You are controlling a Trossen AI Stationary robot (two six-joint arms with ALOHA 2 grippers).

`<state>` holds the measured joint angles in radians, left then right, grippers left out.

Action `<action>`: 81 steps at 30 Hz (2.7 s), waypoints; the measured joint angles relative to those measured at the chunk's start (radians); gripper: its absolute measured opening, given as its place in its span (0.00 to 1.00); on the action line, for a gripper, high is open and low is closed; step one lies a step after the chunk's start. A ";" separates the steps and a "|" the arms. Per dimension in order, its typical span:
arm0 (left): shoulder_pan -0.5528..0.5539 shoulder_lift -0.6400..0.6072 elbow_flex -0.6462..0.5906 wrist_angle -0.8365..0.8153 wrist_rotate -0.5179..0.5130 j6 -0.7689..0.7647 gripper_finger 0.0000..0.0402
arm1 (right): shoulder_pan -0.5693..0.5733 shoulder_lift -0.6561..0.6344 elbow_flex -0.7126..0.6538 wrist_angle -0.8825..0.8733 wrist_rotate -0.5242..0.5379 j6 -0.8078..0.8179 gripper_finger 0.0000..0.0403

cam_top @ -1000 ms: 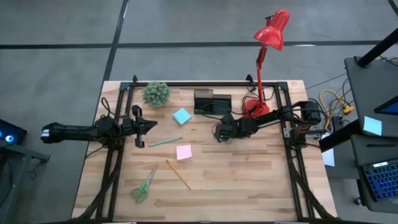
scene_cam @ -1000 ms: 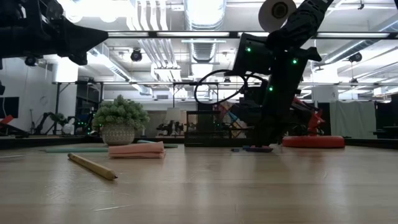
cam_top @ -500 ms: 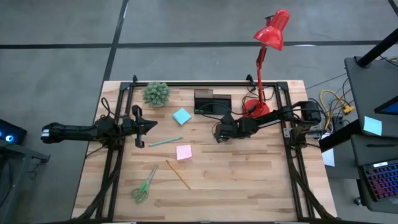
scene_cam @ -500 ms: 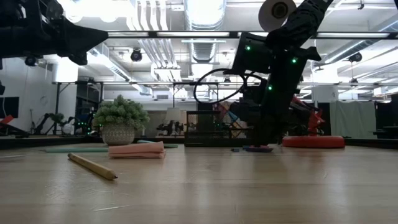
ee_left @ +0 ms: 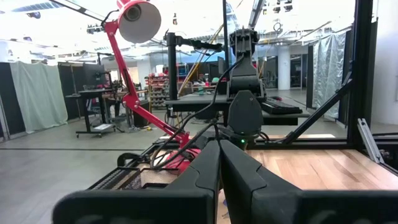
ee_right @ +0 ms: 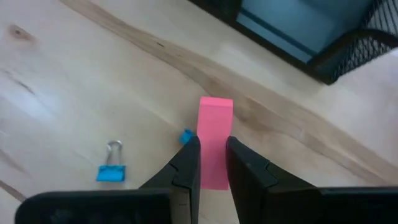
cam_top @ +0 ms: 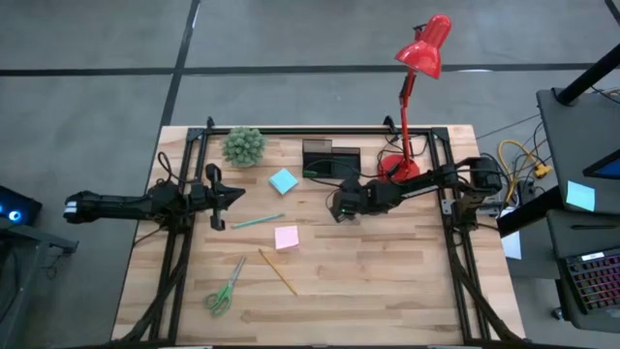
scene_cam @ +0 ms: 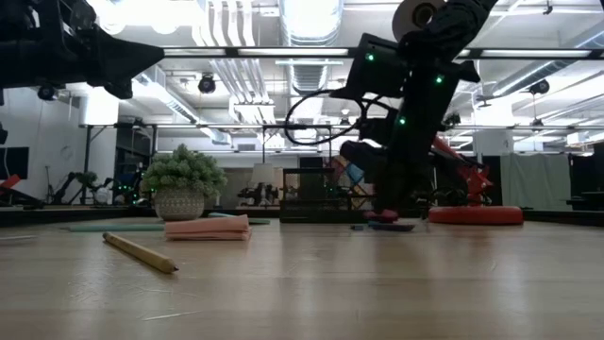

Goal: Pick and place office supplies into organizer
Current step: Put the pink eraser into the desk organizer

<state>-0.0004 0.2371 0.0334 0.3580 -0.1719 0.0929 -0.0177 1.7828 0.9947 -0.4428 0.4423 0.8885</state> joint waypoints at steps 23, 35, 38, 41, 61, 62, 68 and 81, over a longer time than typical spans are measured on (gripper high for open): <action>0.000 0.000 0.000 0.000 0.000 -0.001 0.00 | -0.002 -0.001 0.091 0.002 0.000 -0.276 0.14; 0.000 0.000 0.000 0.000 0.000 -0.002 0.00 | -0.015 -0.001 0.146 0.006 0.000 -0.505 0.14; 0.000 0.000 0.000 0.000 0.000 -0.003 0.00 | -0.030 -0.001 0.161 0.009 0.000 -0.572 0.14; 0.000 0.000 0.000 0.000 0.000 -0.003 0.00 | -0.046 -0.001 0.165 0.017 0.000 -0.630 0.14; 0.000 0.000 0.000 0.000 0.000 -0.002 0.00 | -0.114 -0.001 0.164 0.231 -0.114 -1.041 0.15; 0.000 0.000 0.000 0.000 0.000 -0.002 0.00 | -0.115 0.000 0.164 0.237 -0.113 -1.058 0.15; 0.000 0.000 0.000 0.000 0.000 -0.002 0.00 | -0.141 0.006 0.164 0.258 -0.150 -1.135 0.15; 0.000 0.000 0.000 0.000 0.000 -0.002 0.00 | -0.221 0.008 0.142 0.354 -0.259 -1.230 0.15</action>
<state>-0.0005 0.2371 0.0334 0.3584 -0.1715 0.0910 -0.2383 1.7905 1.1371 -0.0885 0.1833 -0.3417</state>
